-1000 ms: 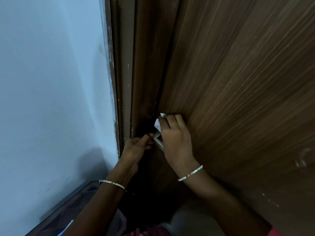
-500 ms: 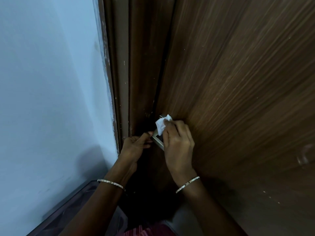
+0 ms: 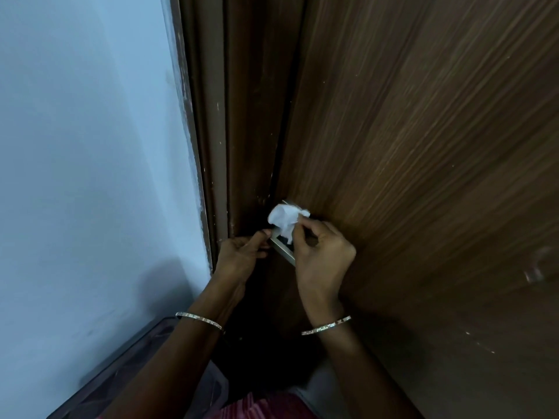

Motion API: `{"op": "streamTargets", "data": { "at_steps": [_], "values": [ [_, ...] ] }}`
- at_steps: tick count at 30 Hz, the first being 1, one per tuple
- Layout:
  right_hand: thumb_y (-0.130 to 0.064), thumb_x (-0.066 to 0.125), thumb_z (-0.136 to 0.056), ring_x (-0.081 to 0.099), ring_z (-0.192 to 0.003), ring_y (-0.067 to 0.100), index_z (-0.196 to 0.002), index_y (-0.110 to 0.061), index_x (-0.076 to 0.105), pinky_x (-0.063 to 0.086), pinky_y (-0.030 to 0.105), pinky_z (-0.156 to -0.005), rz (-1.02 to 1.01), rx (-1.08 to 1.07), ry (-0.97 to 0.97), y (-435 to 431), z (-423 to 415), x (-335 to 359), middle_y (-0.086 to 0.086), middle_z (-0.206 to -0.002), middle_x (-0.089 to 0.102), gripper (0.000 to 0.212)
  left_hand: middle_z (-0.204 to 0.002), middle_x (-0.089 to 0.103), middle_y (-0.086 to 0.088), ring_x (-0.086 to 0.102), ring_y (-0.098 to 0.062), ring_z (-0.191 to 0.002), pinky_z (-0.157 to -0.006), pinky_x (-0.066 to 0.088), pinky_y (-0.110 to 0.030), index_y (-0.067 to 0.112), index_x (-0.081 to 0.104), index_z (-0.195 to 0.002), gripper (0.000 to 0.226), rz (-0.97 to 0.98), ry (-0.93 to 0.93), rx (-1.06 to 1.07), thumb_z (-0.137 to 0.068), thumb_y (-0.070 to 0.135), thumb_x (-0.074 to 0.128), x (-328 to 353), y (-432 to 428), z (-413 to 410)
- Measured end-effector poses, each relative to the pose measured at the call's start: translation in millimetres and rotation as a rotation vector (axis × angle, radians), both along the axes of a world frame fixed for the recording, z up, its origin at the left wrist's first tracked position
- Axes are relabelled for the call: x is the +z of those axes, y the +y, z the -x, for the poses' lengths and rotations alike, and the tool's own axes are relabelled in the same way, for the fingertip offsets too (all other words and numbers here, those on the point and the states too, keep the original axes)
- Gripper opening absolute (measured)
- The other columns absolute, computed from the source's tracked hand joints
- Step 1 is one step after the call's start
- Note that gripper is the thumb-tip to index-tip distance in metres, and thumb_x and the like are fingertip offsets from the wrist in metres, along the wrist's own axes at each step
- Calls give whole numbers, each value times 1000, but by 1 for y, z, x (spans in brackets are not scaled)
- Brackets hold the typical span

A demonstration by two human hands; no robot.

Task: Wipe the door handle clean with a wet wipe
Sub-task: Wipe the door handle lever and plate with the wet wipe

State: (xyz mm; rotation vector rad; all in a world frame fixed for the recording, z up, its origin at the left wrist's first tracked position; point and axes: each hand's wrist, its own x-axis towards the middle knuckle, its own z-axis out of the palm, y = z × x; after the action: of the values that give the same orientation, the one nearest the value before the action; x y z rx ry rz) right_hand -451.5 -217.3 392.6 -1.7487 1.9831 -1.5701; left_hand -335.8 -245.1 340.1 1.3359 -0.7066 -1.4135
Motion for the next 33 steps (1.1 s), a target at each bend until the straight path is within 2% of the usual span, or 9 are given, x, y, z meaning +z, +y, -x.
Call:
{"op": "streamTargets", "data": {
  "at_steps": [3,7,11,14,16,19,22,28,33],
  "values": [
    [-5,76,-86,66,-70,4,-97,-7,80,40,-4,-64,92,22,59,-7,-3,11,4,-85,76,12,-70,76,-2,71,-14,-71,-69,55,-25,11,77,-72,22,-24,-6,7,-84,29,75,0,0,-1],
    [-3,78,-85,56,-65,-2,-91,-5,79,34,-7,-60,55,18,121,-3,-1,-2,3,-78,73,6,-76,77,-6,70,-19,-77,-79,55,-32,10,77,-74,21,-29,5,11,-83,28,76,0,0,0],
    [-1,78,-82,67,-65,7,-92,-7,80,34,-10,-63,-89,15,76,6,3,-21,5,-80,75,11,-75,78,-5,72,-18,-79,-80,56,-31,9,78,-76,22,-46,17,14,-81,30,77,-2,-1,-1],
    [-3,77,-83,71,-66,12,-93,-8,80,39,-5,-60,-50,10,57,2,4,-13,3,-81,76,11,-75,78,-3,72,-18,-80,-80,56,-31,9,79,-77,24,-41,14,8,-80,32,78,-5,-2,-2],
    [-5,76,-85,69,-67,10,-96,-9,79,42,3,-61,43,3,81,-2,3,-2,3,-82,75,12,-72,78,-3,72,-17,-78,-77,56,-29,12,79,-71,22,-28,3,17,-79,32,78,-7,-3,-2],
    [-5,73,-87,69,-72,11,-104,-10,76,53,17,-64,144,10,193,-9,-1,11,3,-88,74,18,-68,76,-2,71,-11,-72,-71,54,-26,17,79,-62,23,-9,2,20,-80,32,77,-8,-3,-1],
    [-4,74,-84,70,-73,20,-111,-9,75,57,29,-60,97,-16,328,-8,-8,13,7,-89,72,27,-72,78,-3,71,-10,-70,-69,51,-24,14,79,-67,23,-16,3,11,-79,33,77,-9,-3,-2],
    [-6,75,-84,71,-74,24,-113,-10,74,58,35,-61,-87,-70,323,12,3,5,7,-91,71,29,-75,78,-6,73,-18,-80,-76,55,-27,9,78,-72,22,-28,15,22,-79,30,78,-8,-4,-3],
    [-8,77,-82,68,-64,19,-105,-11,76,51,26,-54,86,-103,327,3,6,29,6,-88,70,23,-68,76,-3,70,-14,-72,-76,55,-26,9,76,-67,23,-38,24,29,-79,28,79,-7,-4,-3]
  ]
}}
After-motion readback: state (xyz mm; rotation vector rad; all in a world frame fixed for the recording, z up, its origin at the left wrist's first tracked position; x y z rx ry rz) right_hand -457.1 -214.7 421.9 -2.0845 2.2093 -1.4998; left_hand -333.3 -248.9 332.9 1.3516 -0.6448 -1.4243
